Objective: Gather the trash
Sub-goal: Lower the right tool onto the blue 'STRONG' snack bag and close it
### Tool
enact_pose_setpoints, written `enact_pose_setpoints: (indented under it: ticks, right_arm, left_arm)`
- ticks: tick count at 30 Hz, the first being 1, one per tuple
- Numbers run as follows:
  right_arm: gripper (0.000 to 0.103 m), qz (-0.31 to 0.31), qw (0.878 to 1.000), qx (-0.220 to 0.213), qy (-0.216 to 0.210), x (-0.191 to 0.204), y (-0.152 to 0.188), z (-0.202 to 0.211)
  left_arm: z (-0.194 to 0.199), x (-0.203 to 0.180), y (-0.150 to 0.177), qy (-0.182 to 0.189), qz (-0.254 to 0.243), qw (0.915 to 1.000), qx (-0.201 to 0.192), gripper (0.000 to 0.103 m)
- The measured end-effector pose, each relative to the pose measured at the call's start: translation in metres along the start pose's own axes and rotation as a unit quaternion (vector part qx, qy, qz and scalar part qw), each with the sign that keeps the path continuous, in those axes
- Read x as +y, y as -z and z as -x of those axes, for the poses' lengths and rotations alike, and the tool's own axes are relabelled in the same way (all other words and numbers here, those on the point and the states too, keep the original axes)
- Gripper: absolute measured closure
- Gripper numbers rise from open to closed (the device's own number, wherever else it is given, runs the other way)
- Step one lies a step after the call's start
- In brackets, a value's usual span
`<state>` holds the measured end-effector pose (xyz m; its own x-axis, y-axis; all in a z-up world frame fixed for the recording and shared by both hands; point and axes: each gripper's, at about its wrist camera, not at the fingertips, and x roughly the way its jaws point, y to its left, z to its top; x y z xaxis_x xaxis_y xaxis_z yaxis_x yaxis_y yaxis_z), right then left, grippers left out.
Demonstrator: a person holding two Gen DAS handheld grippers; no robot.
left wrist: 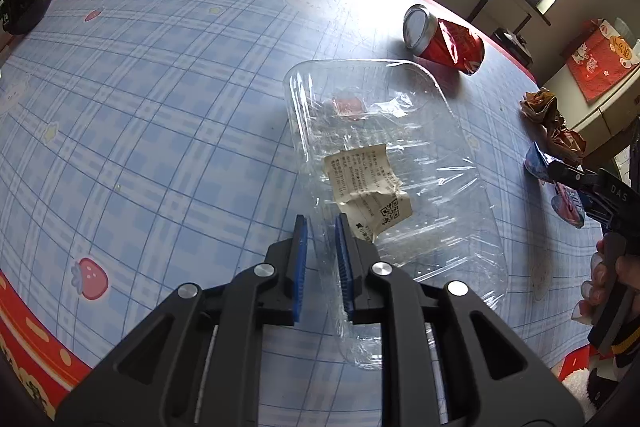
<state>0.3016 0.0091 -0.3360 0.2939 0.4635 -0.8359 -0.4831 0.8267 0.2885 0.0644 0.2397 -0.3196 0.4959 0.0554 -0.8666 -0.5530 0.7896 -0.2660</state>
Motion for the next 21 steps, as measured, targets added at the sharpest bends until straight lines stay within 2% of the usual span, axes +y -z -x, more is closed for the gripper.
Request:
enact_pose_setpoints:
  ticks: [2,3,6,10,15,18,21]
  right_arm:
    - [0.032,0.002,1.000,-0.004,-0.010,0.001,0.003,0.007]
    - [0.053,0.006,1.000,0.000,-0.014,0.001,0.004,0.009]
    - [0.057,0.016,1.000,0.010,-0.017,0.002,0.011,0.015]
    - [0.066,0.021,0.999,0.014,-0.023,0.000,0.018,0.021]
    - [0.066,0.019,0.999,0.023,-0.030,-0.004,0.024,0.019]
    - [0.045,0.004,1.000,0.014,-0.027,-0.008,0.024,0.018]
    - [0.044,-0.001,0.999,0.016,-0.031,-0.010,0.021,0.009]
  left_arm:
    - [0.000,0.001,-0.001,0.009,0.003,1.0000,0.002,0.078]
    - [0.000,0.000,-0.002,0.007,0.000,1.0000,0.003,0.078]
    - [0.000,-0.004,-0.002,0.000,-0.008,1.0000,0.003,0.076]
    - [-0.001,-0.008,-0.001,-0.007,-0.011,0.9999,0.001,0.076]
    - [-0.002,-0.010,-0.002,-0.013,-0.014,0.9998,0.004,0.076]
    - [-0.003,-0.014,-0.001,-0.018,-0.020,0.9996,0.002,0.076]
    - [-0.004,-0.015,0.001,-0.019,-0.023,0.9995,-0.003,0.077]
